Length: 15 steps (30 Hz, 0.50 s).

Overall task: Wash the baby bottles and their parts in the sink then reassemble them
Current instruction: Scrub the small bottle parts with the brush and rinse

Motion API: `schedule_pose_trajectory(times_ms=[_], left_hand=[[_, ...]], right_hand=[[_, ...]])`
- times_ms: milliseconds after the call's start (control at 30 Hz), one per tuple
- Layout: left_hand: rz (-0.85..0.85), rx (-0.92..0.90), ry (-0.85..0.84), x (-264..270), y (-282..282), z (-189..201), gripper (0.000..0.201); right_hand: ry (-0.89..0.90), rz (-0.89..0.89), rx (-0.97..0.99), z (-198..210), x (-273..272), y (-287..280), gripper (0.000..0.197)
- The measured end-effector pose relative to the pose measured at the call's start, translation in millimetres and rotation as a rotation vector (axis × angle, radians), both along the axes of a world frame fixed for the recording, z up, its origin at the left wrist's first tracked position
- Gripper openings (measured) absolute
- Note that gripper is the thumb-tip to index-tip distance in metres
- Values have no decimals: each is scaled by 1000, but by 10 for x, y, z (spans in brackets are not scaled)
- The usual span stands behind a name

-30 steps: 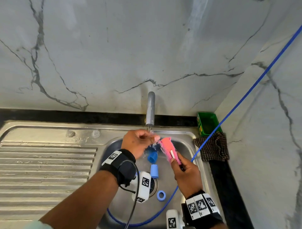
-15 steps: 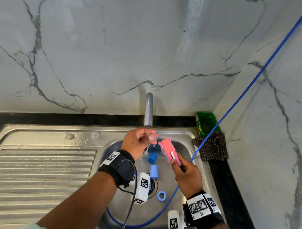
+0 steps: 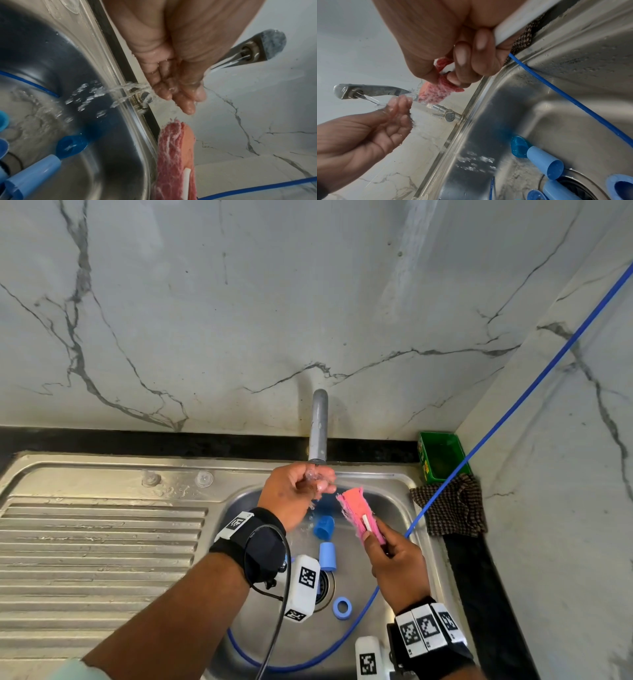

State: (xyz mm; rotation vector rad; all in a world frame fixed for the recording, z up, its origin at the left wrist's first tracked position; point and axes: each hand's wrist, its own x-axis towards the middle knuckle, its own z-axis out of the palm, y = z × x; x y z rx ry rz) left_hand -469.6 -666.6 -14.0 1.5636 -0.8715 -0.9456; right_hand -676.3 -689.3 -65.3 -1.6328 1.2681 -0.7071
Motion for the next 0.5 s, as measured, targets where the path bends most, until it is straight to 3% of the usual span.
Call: schedule_pose_trajectory(times_ms=[133, 267, 367, 500], left_hand=[[48, 29, 59, -32, 12, 27, 10], [107, 10, -41, -51, 10, 50, 20], [68, -16, -42, -55, -5, 67, 5], [-23, -36, -147, -30, -3, 40, 23]], right_hand=[[10, -9, 3, -13, 5, 11, 41], [20, -13, 6, -26, 4, 14, 37], [8, -6, 1, -22, 9, 16, 37], [-8, -14, 7, -11, 8, 32, 35]])
